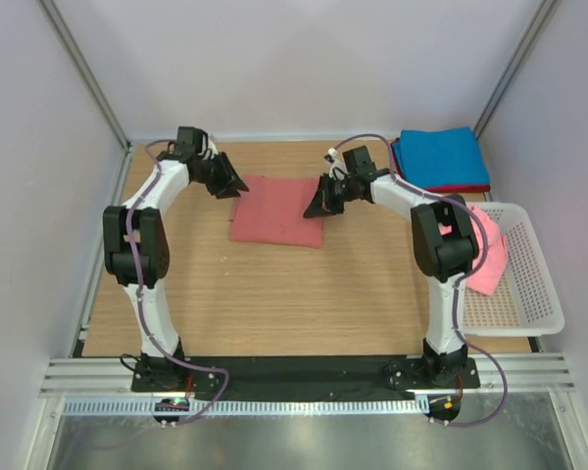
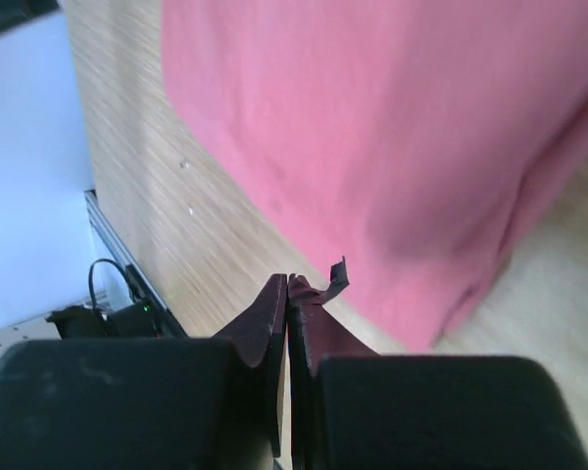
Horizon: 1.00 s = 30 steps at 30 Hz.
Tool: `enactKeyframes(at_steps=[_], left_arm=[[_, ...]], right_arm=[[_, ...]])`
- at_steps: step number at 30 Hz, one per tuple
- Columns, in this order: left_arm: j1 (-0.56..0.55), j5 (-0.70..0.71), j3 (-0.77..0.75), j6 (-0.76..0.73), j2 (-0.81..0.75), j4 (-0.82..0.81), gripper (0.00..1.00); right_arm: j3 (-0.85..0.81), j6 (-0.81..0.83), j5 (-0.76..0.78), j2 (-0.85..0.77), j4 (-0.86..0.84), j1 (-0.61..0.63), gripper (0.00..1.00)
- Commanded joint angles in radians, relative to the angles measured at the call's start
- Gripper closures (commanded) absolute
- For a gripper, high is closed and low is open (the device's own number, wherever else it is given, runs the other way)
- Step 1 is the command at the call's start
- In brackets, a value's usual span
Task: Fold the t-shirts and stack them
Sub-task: Fold the tshirt
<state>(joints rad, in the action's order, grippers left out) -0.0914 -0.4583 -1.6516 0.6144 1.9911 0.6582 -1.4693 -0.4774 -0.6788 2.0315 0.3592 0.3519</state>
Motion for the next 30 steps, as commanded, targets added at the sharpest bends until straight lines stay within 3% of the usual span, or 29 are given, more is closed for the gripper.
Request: enactKeyframes(at_steps=[1,8,15,22,26,30], left_arm=[[-0.013,-0.126,0.007,0.048,0.083,-0.195,0.65],[-0.001,-0.045,-0.025,-0.008,0.29,-0.216,0.66],[0.025,-0.045,-0.131,-0.012,0.29,-0.152,0.67],[0.024,-0.068,-0.293,0.019,0.284,-0.118,0.62],[0.018,-0.106,-0.284,0.035,0.293,-0.134,0.62],[0.016,-0.051,-0.217,0.009,0.27,-0.114,0.62]], right_arm=[[-0.114,-0.044,-0.103,0.139,-0.098,-0.03,0.92],[-0.143,-0.101,-0.177,0.346,-0.261,-0.128,0.89],[-0.147,-0.196,-0.231,0.233,-0.345,-0.165,0.76],[-0.302,-0.205,-0.127,0.268,-0.267,-0.16,0.68],[-0.409,-0.205,-0.102,0.383,-0.241,-0.162,0.67],[-0.503,-0.176,0.021,0.463,-0.171,-0.171,0.66]])
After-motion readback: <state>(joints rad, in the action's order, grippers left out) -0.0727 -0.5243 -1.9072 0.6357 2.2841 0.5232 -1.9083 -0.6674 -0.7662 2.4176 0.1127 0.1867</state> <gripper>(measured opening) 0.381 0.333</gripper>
